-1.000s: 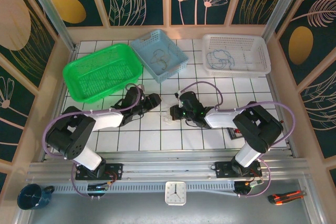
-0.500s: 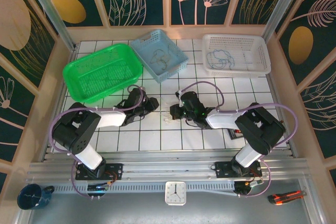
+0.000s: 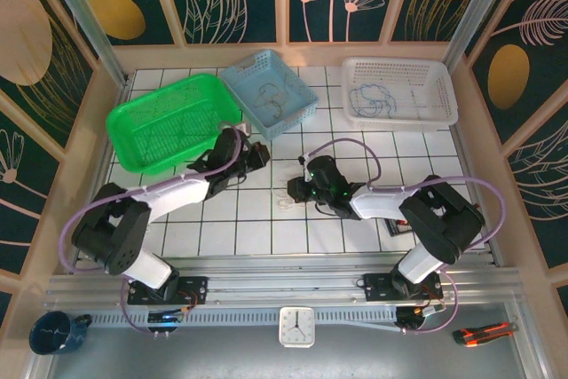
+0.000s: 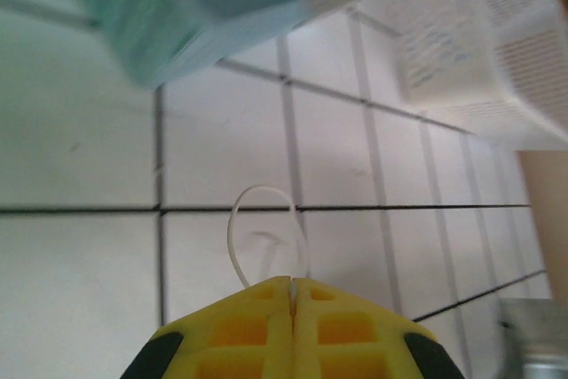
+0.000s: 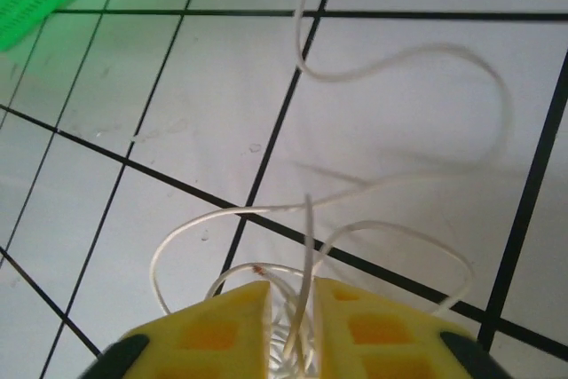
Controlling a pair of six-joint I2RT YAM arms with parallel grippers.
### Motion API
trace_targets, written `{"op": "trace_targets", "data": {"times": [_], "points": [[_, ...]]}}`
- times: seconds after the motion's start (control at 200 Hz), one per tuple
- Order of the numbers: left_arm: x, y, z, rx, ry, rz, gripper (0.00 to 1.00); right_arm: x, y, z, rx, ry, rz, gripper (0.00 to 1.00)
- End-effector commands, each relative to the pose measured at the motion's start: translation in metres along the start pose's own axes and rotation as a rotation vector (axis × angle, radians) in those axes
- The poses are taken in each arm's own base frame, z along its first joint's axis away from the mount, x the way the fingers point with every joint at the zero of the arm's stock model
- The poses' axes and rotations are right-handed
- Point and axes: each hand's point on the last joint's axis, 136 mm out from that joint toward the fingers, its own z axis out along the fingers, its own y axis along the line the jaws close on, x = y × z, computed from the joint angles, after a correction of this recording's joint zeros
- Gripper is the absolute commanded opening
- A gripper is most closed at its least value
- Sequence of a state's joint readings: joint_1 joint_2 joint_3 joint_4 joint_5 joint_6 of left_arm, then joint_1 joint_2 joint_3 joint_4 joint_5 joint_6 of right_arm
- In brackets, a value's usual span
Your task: Untangle the cables
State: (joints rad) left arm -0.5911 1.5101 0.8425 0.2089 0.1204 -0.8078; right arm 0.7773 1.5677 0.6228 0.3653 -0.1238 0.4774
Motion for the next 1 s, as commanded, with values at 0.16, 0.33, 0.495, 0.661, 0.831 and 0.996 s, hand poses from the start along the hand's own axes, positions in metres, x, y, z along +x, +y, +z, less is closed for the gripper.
{"op": "trace_targets", "data": {"times": [0.16, 0.33, 0.495, 0.661, 0.831, 0.996], "points": [[-0.033, -0.076, -0.036, 0.161, 0.016, 0.162, 0.0, -0.055, 0.029, -0.046, -0.097, -0.156, -0.082, 0.52], [-0.043, -0.101, -0.048, 0.237, 0.006, 0.169, 0.0, -0.089, 0.036, -0.083, -0.134, -0.267, -0.122, 0.63], [-0.049, -0.119, -0.058, 0.298, -0.006, 0.159, 0.0, -0.115, 0.037, -0.098, -0.149, -0.325, -0.139, 0.65], [-0.052, -0.132, -0.067, 0.339, -0.015, 0.151, 0.0, -0.132, 0.045, -0.09, -0.188, -0.334, -0.154, 0.66], [-0.061, -0.147, -0.081, 0.392, -0.044, 0.136, 0.0, -0.132, 0.05, -0.063, -0.248, -0.305, -0.148, 0.66], [-0.074, -0.166, -0.099, 0.446, -0.082, 0.13, 0.0, -0.131, 0.045, -0.043, -0.26, -0.302, -0.12, 0.63]]}}
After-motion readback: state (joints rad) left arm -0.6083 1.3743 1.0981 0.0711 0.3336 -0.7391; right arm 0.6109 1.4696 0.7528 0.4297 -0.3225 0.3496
